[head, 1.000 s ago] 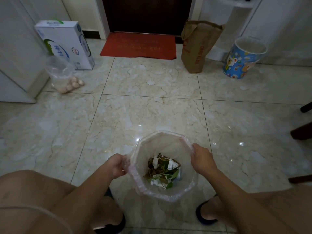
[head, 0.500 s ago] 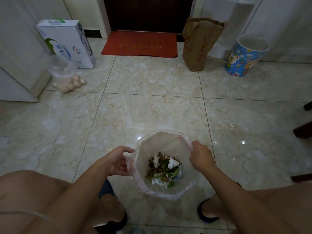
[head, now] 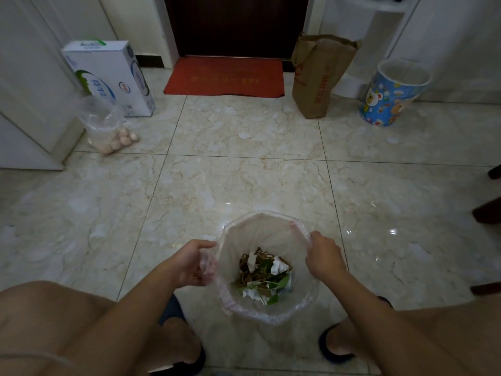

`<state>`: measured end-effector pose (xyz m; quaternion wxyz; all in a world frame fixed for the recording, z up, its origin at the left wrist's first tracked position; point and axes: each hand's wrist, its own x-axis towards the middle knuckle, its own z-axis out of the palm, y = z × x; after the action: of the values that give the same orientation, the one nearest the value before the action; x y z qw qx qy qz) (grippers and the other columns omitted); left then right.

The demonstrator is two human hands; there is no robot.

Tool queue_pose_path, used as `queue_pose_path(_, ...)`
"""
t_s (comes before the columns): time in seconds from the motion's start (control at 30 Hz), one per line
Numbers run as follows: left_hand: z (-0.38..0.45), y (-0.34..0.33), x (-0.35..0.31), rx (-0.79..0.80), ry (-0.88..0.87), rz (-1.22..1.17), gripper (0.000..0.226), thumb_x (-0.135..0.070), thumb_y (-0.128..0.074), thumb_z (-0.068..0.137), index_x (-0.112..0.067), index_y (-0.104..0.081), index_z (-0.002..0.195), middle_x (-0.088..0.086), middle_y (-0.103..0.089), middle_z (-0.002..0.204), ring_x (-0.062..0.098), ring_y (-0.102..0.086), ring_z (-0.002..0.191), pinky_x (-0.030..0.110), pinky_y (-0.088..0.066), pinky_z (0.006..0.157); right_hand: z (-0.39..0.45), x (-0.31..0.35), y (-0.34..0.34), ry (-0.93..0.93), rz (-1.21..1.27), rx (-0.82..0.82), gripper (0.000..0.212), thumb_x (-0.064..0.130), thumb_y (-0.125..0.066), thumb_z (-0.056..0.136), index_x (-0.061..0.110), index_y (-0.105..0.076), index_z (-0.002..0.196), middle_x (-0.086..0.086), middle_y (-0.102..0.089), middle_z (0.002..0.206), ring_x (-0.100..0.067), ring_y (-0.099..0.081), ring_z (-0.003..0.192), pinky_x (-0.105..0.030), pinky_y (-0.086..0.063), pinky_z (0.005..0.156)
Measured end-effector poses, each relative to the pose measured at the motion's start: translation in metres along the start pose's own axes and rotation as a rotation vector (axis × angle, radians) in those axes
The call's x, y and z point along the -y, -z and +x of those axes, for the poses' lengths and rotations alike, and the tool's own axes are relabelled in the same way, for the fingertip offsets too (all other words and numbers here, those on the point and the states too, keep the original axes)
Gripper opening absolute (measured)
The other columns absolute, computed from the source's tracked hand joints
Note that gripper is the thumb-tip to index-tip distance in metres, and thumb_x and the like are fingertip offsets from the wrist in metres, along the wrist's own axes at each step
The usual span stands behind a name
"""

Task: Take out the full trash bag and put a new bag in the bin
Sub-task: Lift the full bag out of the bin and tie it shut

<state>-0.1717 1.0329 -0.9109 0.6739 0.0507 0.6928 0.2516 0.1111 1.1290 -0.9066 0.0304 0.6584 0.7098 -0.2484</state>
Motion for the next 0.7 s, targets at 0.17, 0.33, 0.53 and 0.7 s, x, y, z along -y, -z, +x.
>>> queue_pose_path(0.17,0.006,0.006,-0.022,0.047,0.017,-0.121,0.033,-0.036,-0.060,0.082,-0.004,-0.054,0.074,0.004,-0.047,0.052,0.013,-0.039,0.034,0.020,-0.035,0.042,0.000,0.003,-0.001,-0.021,0.006,0.024,0.023,0.008,-0.057,0.089,0.006,-0.054,0.112,-0.015,-0.064,0.108,-0.031,-0.063,0.095,-0.028,-0.040,0.067)
queue_pose_path(0.33,0.011,0.005,-0.036,-0.020,-0.044,-0.086,0.034,-0.037,-0.065,0.081,-0.003,-0.060,0.077,0.007,-0.053,0.059,0.023,-0.053,0.050,0.029,-0.043,0.056,0.000,0.005,0.001,0.031,-0.058,0.028,0.025,0.006,-0.057,0.089,0.009,-0.051,0.113,-0.011,-0.063,0.107,-0.024,-0.053,0.081,-0.028,-0.037,0.066)
queue_pose_path(0.53,0.022,0.003,-0.041,-0.026,-0.041,-0.131,0.029,-0.033,-0.067,0.083,-0.005,-0.061,0.083,0.002,-0.046,0.047,0.018,-0.045,0.046,0.031,-0.045,0.059,0.003,0.007,-0.002,0.075,-0.071,0.051,0.023,0.006,-0.057,0.088,0.011,-0.051,0.110,-0.011,-0.062,0.105,-0.024,-0.053,0.079,-0.028,-0.038,0.065)
queue_pose_path(0.7,0.036,-0.001,-0.046,-0.023,-0.151,-0.063,0.014,-0.015,-0.071,0.083,-0.007,-0.062,0.077,0.000,-0.045,0.044,0.013,-0.044,0.038,0.026,-0.043,0.046,0.005,0.007,-0.002,0.085,-0.075,0.062,0.024,0.006,-0.057,0.088,0.010,-0.051,0.111,-0.010,-0.062,0.106,-0.026,-0.056,0.083,-0.028,-0.038,0.066)
